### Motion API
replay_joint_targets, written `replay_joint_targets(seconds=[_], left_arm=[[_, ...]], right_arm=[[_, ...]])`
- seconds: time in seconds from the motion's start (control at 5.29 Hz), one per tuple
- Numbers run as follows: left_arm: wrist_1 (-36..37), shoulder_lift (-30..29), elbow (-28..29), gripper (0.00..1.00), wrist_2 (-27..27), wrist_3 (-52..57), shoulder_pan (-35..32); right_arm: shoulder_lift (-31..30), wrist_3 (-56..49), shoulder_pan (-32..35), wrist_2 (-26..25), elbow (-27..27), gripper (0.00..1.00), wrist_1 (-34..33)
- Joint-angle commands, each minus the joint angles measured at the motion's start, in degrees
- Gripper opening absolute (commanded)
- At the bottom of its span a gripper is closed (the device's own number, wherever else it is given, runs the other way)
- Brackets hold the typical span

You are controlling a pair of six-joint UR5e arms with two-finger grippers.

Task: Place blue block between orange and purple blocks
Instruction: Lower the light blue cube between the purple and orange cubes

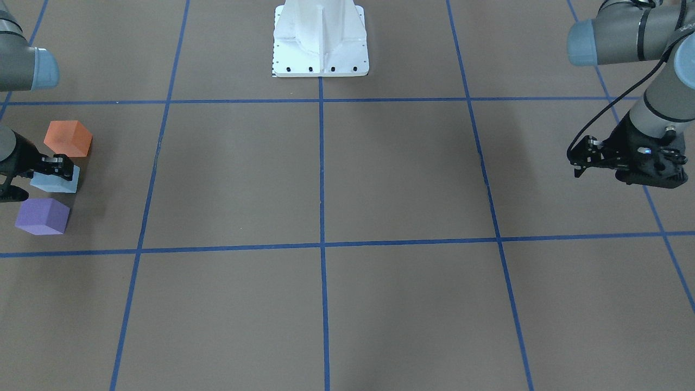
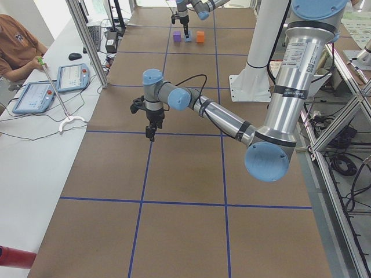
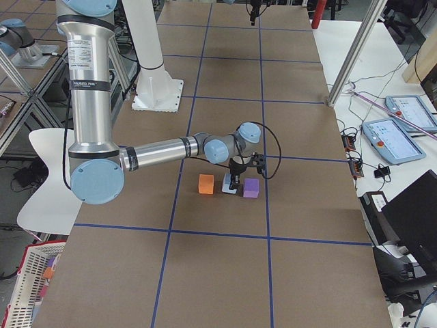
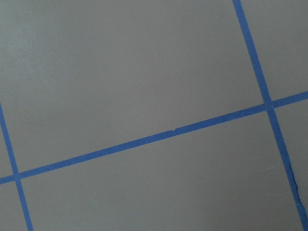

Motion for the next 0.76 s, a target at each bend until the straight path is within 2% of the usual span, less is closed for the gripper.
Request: replay_joint_targets(seconds=[0.0, 0.19, 0.38, 0.57], left_arm=[[0.0, 0.0, 0.0, 1.0, 0.0, 0.0, 0.0], [0.0, 0.0, -0.2, 1.0, 0.0, 0.0, 0.0], [0.0, 0.0, -0.2, 1.0, 0.0, 0.0, -0.1], [0.0, 0.0, -0.2, 1.0, 0.0, 0.0, 0.0]], right_arm=[[0.0, 0.0, -0.1, 0.0, -0.2, 0.44, 0.1], [0.0, 0.0, -0.1, -0.2, -0.2, 0.8, 0.1], [-0.1, 0.2, 0.1, -0.2, 0.4, 1.0, 0.1], [-0.4, 0.1, 0.3, -0.2, 1.6, 1.0, 0.1]])
